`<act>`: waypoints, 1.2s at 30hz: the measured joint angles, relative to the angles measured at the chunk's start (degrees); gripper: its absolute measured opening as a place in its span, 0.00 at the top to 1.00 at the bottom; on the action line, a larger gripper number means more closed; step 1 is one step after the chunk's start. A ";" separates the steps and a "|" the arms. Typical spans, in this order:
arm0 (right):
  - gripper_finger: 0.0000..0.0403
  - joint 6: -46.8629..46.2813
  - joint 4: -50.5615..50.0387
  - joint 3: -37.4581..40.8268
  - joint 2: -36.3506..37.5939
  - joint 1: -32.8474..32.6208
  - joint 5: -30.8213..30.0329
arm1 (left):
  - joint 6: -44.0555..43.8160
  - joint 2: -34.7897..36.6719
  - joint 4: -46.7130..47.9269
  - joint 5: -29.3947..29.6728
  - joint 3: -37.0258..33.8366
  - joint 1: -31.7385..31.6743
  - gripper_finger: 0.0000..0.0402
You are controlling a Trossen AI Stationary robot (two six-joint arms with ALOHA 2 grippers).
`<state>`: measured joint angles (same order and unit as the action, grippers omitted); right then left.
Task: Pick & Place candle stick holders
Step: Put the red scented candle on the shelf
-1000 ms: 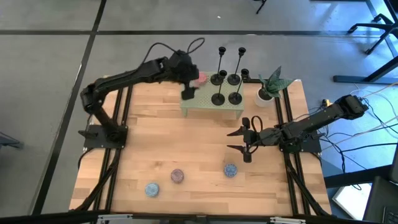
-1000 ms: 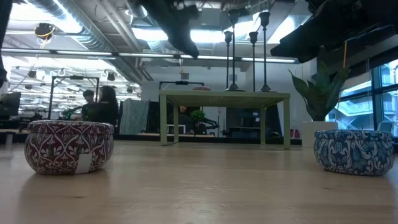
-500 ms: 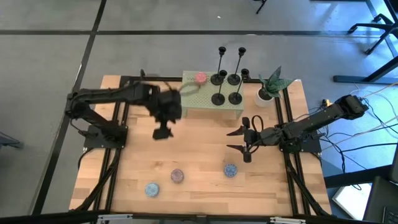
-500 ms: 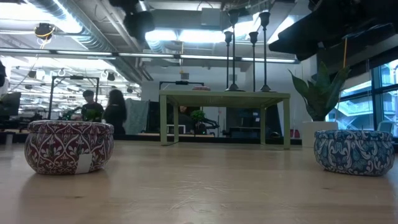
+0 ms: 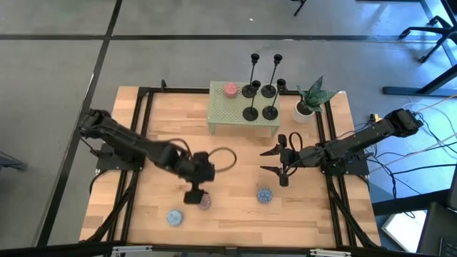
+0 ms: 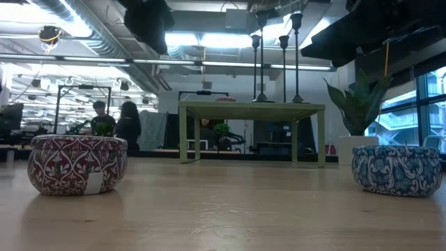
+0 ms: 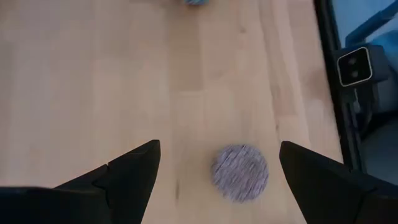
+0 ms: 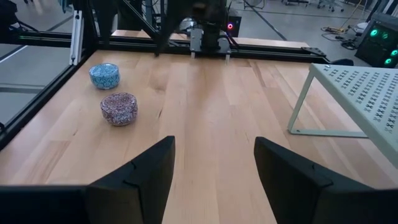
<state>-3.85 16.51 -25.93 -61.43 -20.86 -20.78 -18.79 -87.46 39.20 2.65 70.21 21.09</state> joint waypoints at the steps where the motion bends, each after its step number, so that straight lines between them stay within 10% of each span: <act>1: 0.44 0.01 0.00 0.00 0.00 0.00 0.00 | -0.22 -0.78 -1.64 0.57 -0.37 1.19 0.19; 36: 0.44 0.06 -0.07 0.00 0.00 0.00 0.04 | -21.58 -18.34 -2.93 10.92 2.80 11.82 0.19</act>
<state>-3.79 16.45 -25.93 -61.43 -20.86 -20.73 -40.37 -105.80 36.27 13.56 73.01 32.91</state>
